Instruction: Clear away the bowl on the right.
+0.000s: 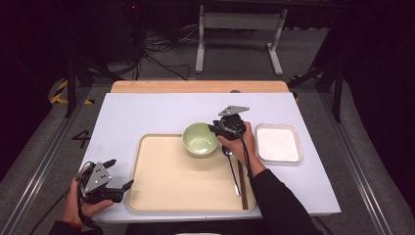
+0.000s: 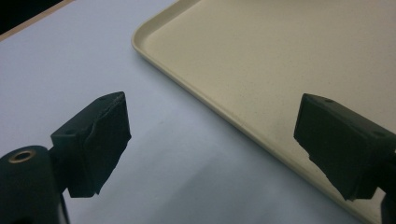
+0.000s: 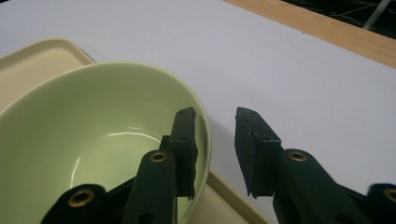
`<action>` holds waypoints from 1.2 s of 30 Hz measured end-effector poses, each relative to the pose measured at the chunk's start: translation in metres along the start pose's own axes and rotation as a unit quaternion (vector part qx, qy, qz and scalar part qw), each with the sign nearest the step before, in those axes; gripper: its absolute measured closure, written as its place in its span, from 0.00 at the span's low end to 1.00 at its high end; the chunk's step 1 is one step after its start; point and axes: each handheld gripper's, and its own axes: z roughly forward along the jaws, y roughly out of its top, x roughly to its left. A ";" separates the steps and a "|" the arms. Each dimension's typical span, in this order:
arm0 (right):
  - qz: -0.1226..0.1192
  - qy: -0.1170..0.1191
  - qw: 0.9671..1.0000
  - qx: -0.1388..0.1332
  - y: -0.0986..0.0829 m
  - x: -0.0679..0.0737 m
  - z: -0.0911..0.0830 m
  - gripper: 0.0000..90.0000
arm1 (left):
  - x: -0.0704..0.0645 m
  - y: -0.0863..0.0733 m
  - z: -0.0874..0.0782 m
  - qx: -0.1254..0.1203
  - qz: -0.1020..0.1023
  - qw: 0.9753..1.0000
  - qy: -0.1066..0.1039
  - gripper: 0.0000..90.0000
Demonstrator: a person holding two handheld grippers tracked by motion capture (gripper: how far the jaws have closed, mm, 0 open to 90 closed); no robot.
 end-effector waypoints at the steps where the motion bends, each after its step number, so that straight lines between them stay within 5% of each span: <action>1: 0.000 0.000 1.000 -0.004 0.001 0.000 -0.003 0.76 | 0.000 0.000 0.000 0.000 -0.002 1.000 0.000 0.13; 7: 0.003 0.010 1.000 -0.024 0.004 -0.001 -0.023 0.74 | 0.000 0.002 0.002 0.005 0.003 1.000 0.001 0.13; 15: -0.033 -0.011 0.997 -0.064 0.006 -0.002 -0.080 0.68 | -0.002 0.002 0.002 0.009 0.009 1.000 0.003 0.13; 21: -0.038 -0.020 0.996 -0.077 -0.002 -0.007 -0.102 0.65 | -0.001 0.003 0.002 0.011 0.008 1.000 0.002 0.13; 36: -0.025 -0.061 0.996 -0.053 -0.034 -0.030 -0.137 0.57 | -0.002 0.005 0.003 0.010 0.015 1.000 0.004 0.13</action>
